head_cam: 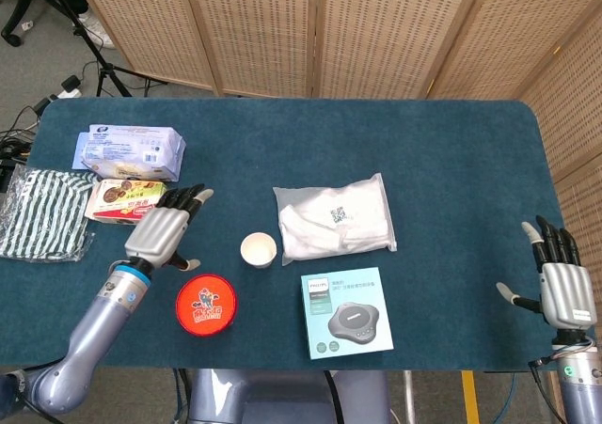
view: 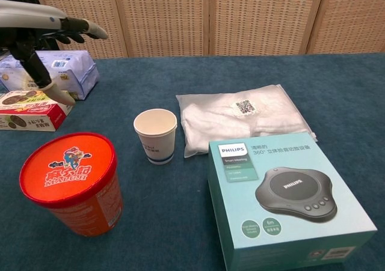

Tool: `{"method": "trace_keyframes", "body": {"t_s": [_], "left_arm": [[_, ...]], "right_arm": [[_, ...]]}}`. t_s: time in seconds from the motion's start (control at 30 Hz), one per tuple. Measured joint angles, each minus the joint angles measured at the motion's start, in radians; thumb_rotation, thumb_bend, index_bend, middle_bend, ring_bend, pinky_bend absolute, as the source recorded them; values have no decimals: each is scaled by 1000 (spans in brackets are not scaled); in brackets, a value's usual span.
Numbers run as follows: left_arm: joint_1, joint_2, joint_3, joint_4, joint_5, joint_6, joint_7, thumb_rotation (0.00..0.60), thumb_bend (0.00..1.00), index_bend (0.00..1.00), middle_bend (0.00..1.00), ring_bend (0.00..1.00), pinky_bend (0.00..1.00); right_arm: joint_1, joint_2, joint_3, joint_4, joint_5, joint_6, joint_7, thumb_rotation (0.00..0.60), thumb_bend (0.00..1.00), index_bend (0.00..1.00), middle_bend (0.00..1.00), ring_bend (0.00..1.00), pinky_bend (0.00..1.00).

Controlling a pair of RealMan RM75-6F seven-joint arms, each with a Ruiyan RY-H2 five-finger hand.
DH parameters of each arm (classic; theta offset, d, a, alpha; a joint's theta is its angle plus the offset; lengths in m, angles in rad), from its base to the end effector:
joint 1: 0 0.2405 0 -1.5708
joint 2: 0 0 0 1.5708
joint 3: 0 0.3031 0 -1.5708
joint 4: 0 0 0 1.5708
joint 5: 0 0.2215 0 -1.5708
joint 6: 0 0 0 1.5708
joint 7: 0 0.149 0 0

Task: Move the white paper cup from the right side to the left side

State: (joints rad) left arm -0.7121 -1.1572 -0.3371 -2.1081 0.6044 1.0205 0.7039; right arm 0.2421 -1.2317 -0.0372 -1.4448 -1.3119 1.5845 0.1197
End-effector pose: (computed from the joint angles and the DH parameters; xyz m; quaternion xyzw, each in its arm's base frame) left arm -0.1364 0.3435 0.0902 -0.7076 -0.4559 -0.3207 0.4343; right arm -0.3752 -0.2328 0.1574 0.5508 -0.3873 0.4278 0.6029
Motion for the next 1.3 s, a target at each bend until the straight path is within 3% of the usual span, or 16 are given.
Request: {"method": "trace_keyframes", "body": {"t_s": [0.33,0.63,0.83,1.3], "left_arm": [[-300,-58,-23,27,-412,18,182,600,150,62,0,0,0],[-500,-158,-22,78,-650,88,283,600,154,66,0,0,0],[-565,-226,4,132,-703,131,319,600,155,70,0,0,0],[-617,-339,61,239,-708,182,354,600,158,125,0,0,0]], "right_arm": [[-27,18,32,1,-13,-6,49,600,183,81,0,0,0],[-54,37,60,7,-27,-11,105,600,183,81,0,0,0],[-65,43,72,12,-39,-17,129,600,183,81,0,0,0],[-93,56,101,21,-60,-24,172,600,183,81,0,0,0]]}}
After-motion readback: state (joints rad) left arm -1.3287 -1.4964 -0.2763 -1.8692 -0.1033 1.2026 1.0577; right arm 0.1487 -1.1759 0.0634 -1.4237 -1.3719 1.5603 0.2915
